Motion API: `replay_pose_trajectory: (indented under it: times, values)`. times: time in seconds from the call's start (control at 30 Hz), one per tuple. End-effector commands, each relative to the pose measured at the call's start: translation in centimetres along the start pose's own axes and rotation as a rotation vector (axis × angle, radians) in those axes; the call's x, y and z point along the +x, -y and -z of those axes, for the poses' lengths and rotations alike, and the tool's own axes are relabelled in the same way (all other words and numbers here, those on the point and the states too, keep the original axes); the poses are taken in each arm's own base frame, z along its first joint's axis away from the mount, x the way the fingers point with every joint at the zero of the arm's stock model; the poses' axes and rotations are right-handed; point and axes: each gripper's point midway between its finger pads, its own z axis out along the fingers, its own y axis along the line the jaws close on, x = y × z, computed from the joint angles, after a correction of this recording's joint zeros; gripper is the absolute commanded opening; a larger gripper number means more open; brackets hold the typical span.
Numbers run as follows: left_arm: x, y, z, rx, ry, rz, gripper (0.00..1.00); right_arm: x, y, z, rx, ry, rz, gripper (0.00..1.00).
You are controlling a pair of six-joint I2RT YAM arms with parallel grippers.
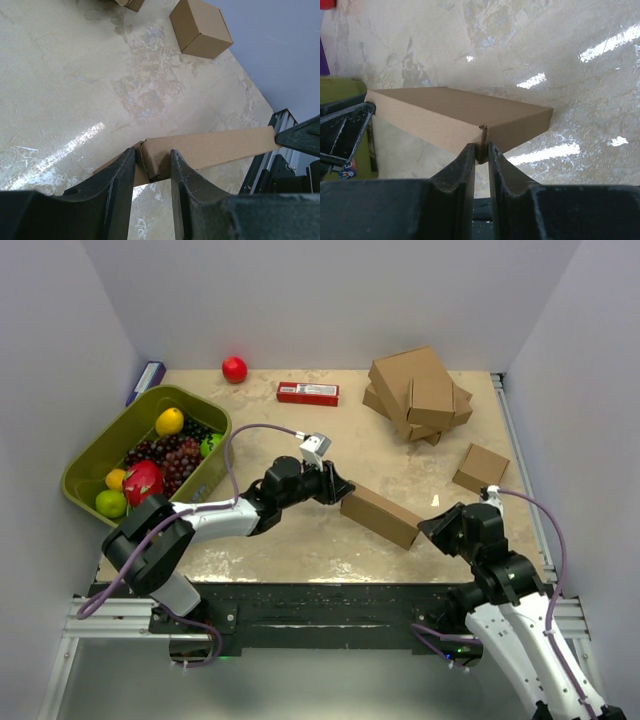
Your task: Fold the paper box
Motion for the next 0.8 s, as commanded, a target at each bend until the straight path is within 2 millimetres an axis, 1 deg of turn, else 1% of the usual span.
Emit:
replay_pose_trajectory:
  times: [0.0, 0.1, 0.13, 0.17, 0.2, 0.27, 0.37, 0.5, 0.53, 0.57, 0.63, 0.67, 0.77]
  values:
    - [6.2, -4.4, 1.7, -0.160, -0.199, -0.024, 0.36, 3.9, 5.6, -0.4, 0.220, -0.179, 0.088, 0.17]
    - [6.3, -4.1, 1.7, -0.140, -0.195, -0.023, 0.35, 3.2, 4.8, -0.5, 0.204, -0.163, 0.104, 0.19]
    - [6.3, -4.0, 1.7, -0.137, -0.192, -0.022, 0.35, 2.9, 4.4, -0.5, 0.191, -0.153, 0.105, 0.21]
    - [6.1, -3.9, 1.7, -0.132, -0.186, -0.022, 0.35, 2.4, 3.8, -0.4, 0.178, -0.135, 0.104, 0.24]
    - [6.0, -3.7, 1.7, -0.126, -0.186, -0.022, 0.35, 2.0, 3.6, -0.3, 0.178, -0.118, 0.105, 0.25]
    - [5.6, -3.4, 1.6, -0.113, -0.178, -0.023, 0.35, 1.2, 2.5, -0.1, 0.151, -0.096, 0.105, 0.28]
    - [5.4, -3.2, 1.7, -0.105, -0.173, -0.027, 0.36, 1.0, 1.6, -0.2, 0.121, -0.098, 0.097, 0.29]
    - [5.3, -2.7, 2.4, -0.070, -0.143, -0.043, 0.36, 1.7, 1.6, -0.4, 0.095, -0.115, 0.094, 0.28]
    - [5.6, -2.7, 2.7, -0.068, -0.144, -0.043, 0.37, 1.9, 1.6, -0.4, 0.090, -0.124, 0.089, 0.28]
    - [5.1, -2.4, 2.8, -0.054, -0.124, -0.052, 0.37, 2.5, 1.8, -0.4, 0.081, -0.142, 0.087, 0.28]
    - [4.9, -2.0, 3.1, -0.036, -0.113, -0.060, 0.38, 2.8, 2.0, -0.4, 0.072, -0.148, 0.078, 0.28]
    - [5.0, -1.8, 3.3, -0.026, -0.107, -0.068, 0.38, 3.3, 2.1, -0.3, 0.055, -0.165, 0.074, 0.28]
    - [5.1, -1.5, 3.9, -0.014, -0.102, -0.088, 0.39, 3.8, 2.4, 0.1, 0.048, -0.175, 0.075, 0.28]
